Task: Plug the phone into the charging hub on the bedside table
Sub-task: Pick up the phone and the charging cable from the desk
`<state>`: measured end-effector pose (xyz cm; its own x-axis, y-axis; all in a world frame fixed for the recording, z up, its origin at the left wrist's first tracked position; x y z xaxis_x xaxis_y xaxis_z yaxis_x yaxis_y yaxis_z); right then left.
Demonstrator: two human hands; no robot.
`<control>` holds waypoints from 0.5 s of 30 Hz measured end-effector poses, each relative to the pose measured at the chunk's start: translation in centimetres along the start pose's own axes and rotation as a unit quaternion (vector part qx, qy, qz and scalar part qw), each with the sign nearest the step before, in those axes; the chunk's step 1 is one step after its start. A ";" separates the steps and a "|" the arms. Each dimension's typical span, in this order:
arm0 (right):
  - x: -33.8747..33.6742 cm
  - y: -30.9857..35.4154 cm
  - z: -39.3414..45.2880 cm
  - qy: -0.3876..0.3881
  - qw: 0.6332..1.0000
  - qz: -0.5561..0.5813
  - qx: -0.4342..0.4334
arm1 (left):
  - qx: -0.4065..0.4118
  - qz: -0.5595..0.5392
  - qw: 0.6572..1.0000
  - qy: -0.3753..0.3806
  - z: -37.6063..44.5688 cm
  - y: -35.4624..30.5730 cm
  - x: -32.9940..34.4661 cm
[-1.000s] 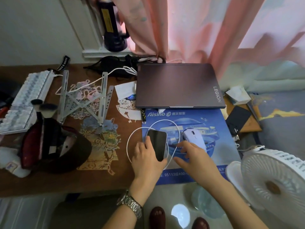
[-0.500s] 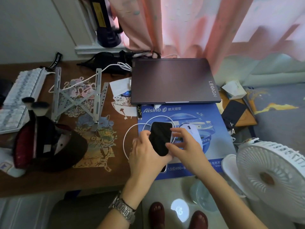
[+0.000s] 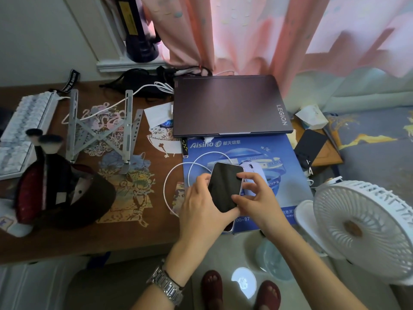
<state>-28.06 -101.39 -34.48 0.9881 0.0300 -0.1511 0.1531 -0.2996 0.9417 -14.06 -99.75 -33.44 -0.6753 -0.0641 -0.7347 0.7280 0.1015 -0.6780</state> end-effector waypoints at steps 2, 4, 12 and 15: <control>-0.4 -0.1 0.0 -0.005 1.000 0.008 0.003 | 0.011 -0.018 0.999 0.028 0.1 0.0 0.1; -1.0 0.1 0.1 -0.009 1.000 0.024 0.002 | 0.001 -0.083 0.994 0.076 0.2 0.2 0.0; -4.3 1.5 0.5 -0.051 0.999 0.014 -0.014 | -0.021 -0.043 0.996 0.074 3.6 3.4 -0.9; -5.2 1.9 0.4 -0.067 0.997 0.011 -0.022 | 0.008 0.094 0.991 0.094 4.2 3.8 0.0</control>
<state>-32.93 -102.55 -31.99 0.9805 -0.1053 -0.1661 0.1346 -0.2567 0.9571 -10.77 -103.56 -36.08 -0.5364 0.1402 -0.8322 0.8439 0.0776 -0.5309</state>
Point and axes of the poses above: each hand's wrist, its own z-axis towards the middle knuckle, its own x-axis out of the palm, y = z × x, the point moved 3 cm from there along z, towards the middle knuckle, and after that the axes turned 2 degrees about -x, right-handed, at the moved point
